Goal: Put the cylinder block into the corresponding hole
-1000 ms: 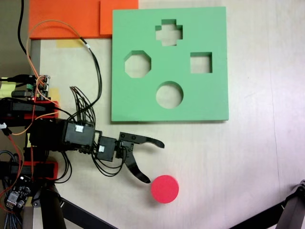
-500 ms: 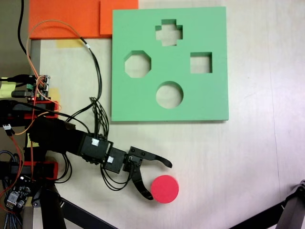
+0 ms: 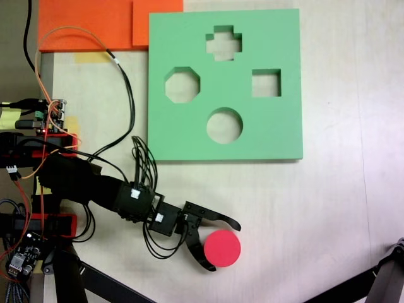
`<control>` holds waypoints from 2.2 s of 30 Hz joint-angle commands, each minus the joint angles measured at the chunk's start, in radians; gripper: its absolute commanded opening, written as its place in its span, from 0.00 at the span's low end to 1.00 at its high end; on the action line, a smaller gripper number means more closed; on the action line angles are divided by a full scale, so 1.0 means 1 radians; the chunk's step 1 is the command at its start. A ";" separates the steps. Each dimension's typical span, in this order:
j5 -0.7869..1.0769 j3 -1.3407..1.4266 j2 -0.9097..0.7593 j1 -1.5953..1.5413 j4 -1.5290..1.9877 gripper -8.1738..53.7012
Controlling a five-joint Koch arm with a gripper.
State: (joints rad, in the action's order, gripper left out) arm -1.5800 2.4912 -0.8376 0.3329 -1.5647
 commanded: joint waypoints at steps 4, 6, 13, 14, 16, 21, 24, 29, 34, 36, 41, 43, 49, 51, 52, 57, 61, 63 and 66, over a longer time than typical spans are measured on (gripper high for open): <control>-0.017 0.025 -0.101 -0.002 0.025 0.91; -0.017 0.026 -0.124 -0.005 0.049 0.91; -0.017 0.006 -0.166 0.003 0.106 0.91; -0.017 0.003 -0.173 0.003 0.117 0.91; -0.017 -0.008 -0.175 0.006 0.124 0.91; -0.015 -0.060 -0.167 0.018 0.143 0.91; -0.015 -0.080 -0.169 0.021 0.175 0.80; -0.014 -0.077 -0.183 0.003 0.233 0.64; -0.014 -0.040 -0.235 -0.043 0.238 0.61; -0.014 -0.005 -0.276 -0.060 0.236 0.51; -0.021 0.095 -0.505 -0.169 0.293 0.36; -0.025 0.097 -0.588 -0.242 0.354 0.36; -0.038 0.066 -0.638 -0.497 0.371 0.36; -0.038 0.054 -0.638 -0.597 0.370 0.36; -0.038 0.048 -0.637 -0.640 0.371 0.36; -0.040 0.023 -0.624 -0.759 0.387 0.36; -0.038 0.023 -0.604 -0.769 0.393 0.36; -0.038 0.023 -0.592 -0.765 0.393 0.36; -0.038 0.020 -0.552 -0.756 0.388 0.36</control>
State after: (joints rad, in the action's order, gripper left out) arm -1.5969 2.5587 -1.3837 -0.4188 -1.1628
